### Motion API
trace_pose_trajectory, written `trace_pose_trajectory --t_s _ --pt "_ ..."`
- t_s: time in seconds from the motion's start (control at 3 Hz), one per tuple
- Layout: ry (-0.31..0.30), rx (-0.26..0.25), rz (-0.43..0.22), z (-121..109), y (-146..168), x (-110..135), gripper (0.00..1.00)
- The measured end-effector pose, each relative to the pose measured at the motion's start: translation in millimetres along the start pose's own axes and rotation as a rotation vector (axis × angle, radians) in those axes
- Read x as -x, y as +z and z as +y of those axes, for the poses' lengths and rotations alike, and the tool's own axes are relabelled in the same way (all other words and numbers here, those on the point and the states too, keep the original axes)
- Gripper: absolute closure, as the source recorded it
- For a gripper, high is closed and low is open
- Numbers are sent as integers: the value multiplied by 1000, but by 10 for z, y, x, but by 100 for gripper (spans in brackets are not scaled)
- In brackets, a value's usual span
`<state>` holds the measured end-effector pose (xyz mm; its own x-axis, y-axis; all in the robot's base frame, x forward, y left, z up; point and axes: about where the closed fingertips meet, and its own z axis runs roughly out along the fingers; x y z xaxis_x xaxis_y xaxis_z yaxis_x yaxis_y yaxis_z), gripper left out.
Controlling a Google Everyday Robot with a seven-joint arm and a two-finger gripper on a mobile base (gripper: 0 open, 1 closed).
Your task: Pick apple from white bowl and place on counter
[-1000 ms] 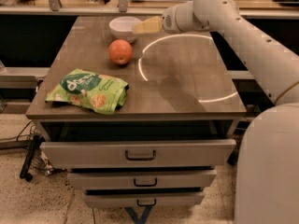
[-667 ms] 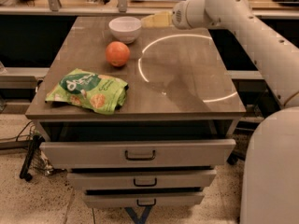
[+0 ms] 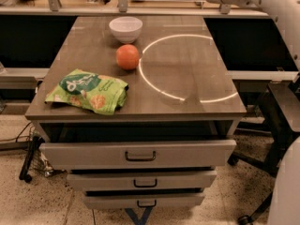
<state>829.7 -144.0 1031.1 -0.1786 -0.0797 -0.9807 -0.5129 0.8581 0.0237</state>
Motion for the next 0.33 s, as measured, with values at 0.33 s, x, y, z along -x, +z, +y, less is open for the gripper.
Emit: trace_pose_trajectory --t_s 0.33 --pt "-83 -92 -65 -213 -417 464 0"
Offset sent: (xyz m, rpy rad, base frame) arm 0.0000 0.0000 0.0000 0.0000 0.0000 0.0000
